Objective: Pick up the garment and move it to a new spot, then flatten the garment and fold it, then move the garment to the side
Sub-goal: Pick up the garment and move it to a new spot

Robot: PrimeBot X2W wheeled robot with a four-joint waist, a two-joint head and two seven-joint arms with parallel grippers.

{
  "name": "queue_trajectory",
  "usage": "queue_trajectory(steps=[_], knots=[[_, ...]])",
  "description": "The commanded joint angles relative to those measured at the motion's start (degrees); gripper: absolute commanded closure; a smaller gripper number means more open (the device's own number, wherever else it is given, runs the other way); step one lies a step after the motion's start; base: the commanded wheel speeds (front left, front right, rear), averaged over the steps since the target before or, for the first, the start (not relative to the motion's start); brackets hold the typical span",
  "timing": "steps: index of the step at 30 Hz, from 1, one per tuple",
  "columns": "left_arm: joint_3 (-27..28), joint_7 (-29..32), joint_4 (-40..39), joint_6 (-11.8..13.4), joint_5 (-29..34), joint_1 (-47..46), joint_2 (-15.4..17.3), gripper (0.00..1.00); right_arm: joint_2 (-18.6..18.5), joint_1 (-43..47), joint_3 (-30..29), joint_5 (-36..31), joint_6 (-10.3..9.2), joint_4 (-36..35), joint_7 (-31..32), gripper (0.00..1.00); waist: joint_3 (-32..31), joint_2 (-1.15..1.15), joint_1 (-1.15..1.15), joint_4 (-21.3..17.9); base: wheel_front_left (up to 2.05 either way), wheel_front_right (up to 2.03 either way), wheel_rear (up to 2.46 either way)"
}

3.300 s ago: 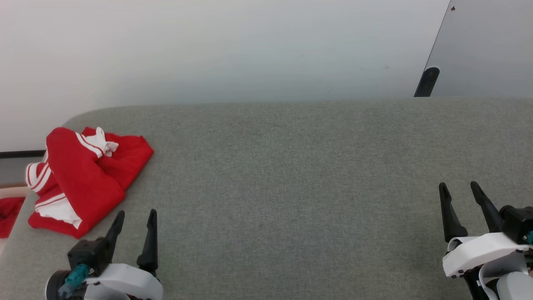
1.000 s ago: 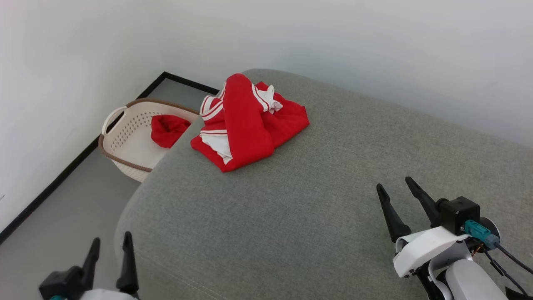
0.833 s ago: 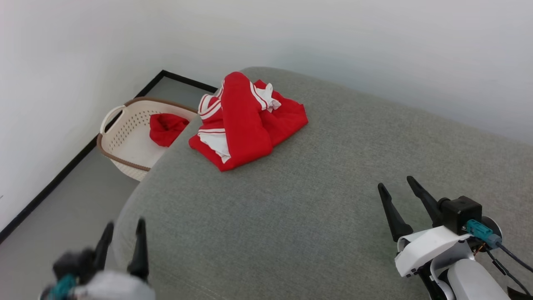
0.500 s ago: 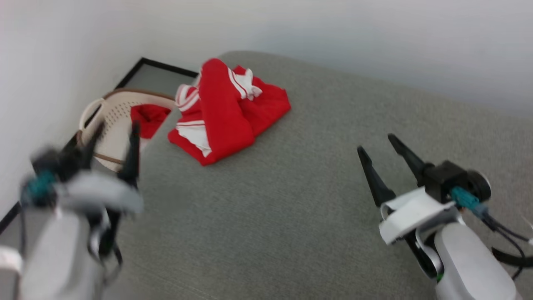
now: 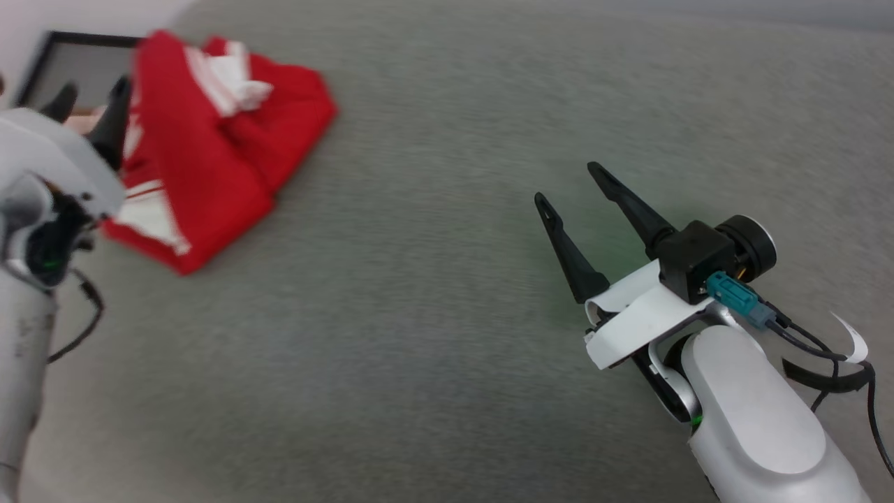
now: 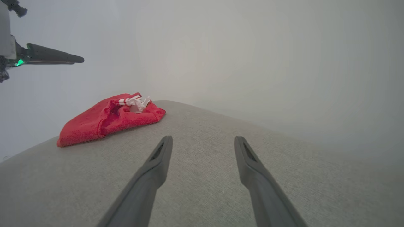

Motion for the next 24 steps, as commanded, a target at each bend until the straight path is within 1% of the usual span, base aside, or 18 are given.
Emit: queue_trajectory(steps=[1, 5, 7, 11, 14, 19, 21, 22, 23, 24], knots=[[-1.03, 2.83, 2.1, 0.03, -1.64, -1.54, 0.97, 0.0, -0.11, -0.48, 0.1, -0.07, -0.08, 0.07, -0.43, 0.0, 7.95, -0.01, 0.0, -11.12, 0.0, 0.0, 0.0], [-3.94, 11.65, 7.65, 0.02, -6.02, -2.96, 2.79, 0.0, -0.25, 0.25, 0.42, -0.44, -0.08, -0.36, -0.52, 0.0, 8.36, -0.01, 0.0, -13.63, 0.0, 0.0, 0.0], [-5.8, 16.31, 9.64, 0.02, -7.08, -3.3, 3.53, 0.0, -0.41, 0.42, 0.26, -0.57, -0.08, -0.85, -0.56, 0.0, 8.92, -0.01, 0.0, -14.77, 0.0, 0.0, 0.0], [-7.37, 22.6, 13.65, 0.02, -9.32, -4.25, 4.76, 0.0, -0.22, 0.72, -0.64, -0.91, -0.08, -2.25, -0.59, 0.0, 10.42, -0.01, 0.0, -16.85, 0.0, 0.0, 0.0], [-8.14, 25.41, 17.03, 0.02, -10.14, -3.88, 4.49, 0.0, 0.1, 1.02, -1.03, -1.2, -0.08, -3.16, -0.6, 0.0, 11.45, -0.01, 0.0, -18.1, 0.0, 0.0, 0.0], [-9.19, 29.24, 20.84, 0.02, -11.97, -3.03, 2.16, 0.0, 0.57, 1.91, -0.93, -1.61, -0.08, -4.22, -0.6, 0.0, 11.99, -0.01, 0.0, -19.37, 0.0, 0.0, 0.0], [-10.73, 31.57, 21.18, 0.0, -12.1, -1.53, 1.05, 0.0, 0.78, 2.26, -1.03, -1.68, -0.08, -4.06, -0.6, 0.0, 11.52, -0.01, 0.0, -19.68, 0.0, 0.0, 0.0], [-11.63, 31.74, 20.19, -0.02, -12.03, -0.74, 0.8, 0.29, 0.93, 2.4, -1.08, -1.67, -0.08, -3.97, -0.6, 0.0, 11.08, -0.01, 0.0, -19.8, 0.0, 0.0, 0.0], [-11.51, 30.0, 19.87, -0.13, -12.28, -0.4, 1.12, 0.96, 1.01, 2.43, -1.16, -1.69, -0.08, -3.97, -0.6, 0.0, 10.61, -0.01, 0.0, -19.91, 0.0, 0.0, 0.0], [-11.33, 28.37, 19.61, -0.12, -12.6, -0.29, 1.55, 1.0, 1.1, 2.5, -1.23, -1.72, -0.08, -3.95, -0.59, 0.0, 10.01, -0.01, 0.0, -20.0, 0.0, 0.0, 0.0]])
